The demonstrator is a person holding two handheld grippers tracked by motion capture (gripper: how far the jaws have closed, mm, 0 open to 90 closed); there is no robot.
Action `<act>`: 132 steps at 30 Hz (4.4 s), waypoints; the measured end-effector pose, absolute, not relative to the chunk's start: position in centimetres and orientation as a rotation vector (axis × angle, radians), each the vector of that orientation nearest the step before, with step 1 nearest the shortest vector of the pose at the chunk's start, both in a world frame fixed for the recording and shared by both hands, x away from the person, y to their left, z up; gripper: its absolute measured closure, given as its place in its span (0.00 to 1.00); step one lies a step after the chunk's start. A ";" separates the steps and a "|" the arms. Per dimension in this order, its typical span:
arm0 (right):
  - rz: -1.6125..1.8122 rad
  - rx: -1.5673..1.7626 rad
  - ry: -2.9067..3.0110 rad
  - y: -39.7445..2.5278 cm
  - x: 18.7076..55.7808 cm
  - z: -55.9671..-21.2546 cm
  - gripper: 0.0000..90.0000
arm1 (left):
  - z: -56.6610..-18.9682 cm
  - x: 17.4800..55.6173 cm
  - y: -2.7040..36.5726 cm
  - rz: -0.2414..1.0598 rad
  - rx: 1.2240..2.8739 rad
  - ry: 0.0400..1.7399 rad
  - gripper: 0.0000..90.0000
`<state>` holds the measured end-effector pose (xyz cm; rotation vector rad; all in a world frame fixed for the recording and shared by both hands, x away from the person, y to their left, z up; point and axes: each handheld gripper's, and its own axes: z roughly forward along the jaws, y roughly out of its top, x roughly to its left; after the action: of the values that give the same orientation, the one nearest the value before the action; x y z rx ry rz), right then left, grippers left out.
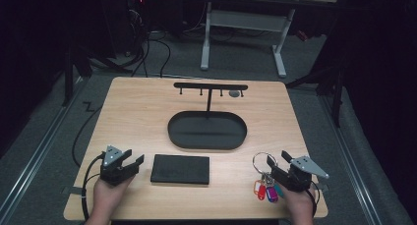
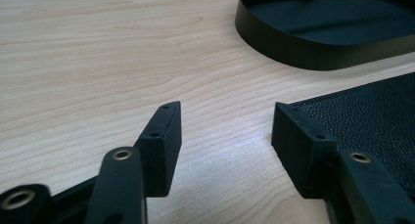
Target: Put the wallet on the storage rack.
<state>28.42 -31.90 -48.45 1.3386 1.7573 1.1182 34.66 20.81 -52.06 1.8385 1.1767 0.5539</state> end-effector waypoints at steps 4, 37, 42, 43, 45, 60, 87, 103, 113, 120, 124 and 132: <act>1.136 1.286 1.741 -31.5 28.4 -48.1 0.47 | -52.2 34.7 20.3 0.518 1.857 1.169 0.58; 1.240 1.221 1.860 -28.5 31.0 -48.0 0.60 | -53.3 29.5 16.6 0.549 2.114 0.977 1.00; 1.209 1.247 1.872 -28.8 31.0 -48.2 0.59 | -53.1 28.1 14.5 0.482 2.160 0.834 0.99; 1.208 1.255 1.865 -29.0 30.8 -48.2 0.59 | -53.1 27.7 13.9 0.453 2.171 0.793 0.97; 1.208 1.269 1.857 -29.3 30.6 -48.3 0.59 | -53.1 27.2 12.9 0.414 2.189 0.744 0.94; 1.143 1.391 1.745 -33.2 25.9 -49.0 0.58 | -50.9 31.1 10.9 0.503 2.043 0.712 0.50; 1.118 1.353 1.739 -32.3 23.2 -48.9 0.47 | -52.3 29.8 6.3 0.388 2.202 0.515 0.42; 1.126 1.369 1.768 -31.9 24.4 -49.5 0.47 | -53.3 29.0 5.5 0.651 2.272 0.379 0.46; 1.126 1.370 1.776 -31.9 24.3 -49.4 0.47 | -53.0 28.6 5.3 0.695 2.335 0.283 0.62; 1.135 1.380 1.755 -31.8 24.2 -49.3 0.47 | -53.0 28.4 5.8 0.672 2.272 0.324 0.75; 1.142 1.372 1.746 -31.7 24.0 -49.1 0.47 | -53.1 28.1 5.7 0.700 2.262 0.316 0.81; 1.154 1.381 1.730 -32.2 23.7 -49.0 0.47 | -52.1 27.9 6.4 0.705 2.184 0.362 0.89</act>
<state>23.73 -32.16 -48.99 1.3812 1.7304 1.1541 27.90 6.39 -52.12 2.1844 0.3621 0.7048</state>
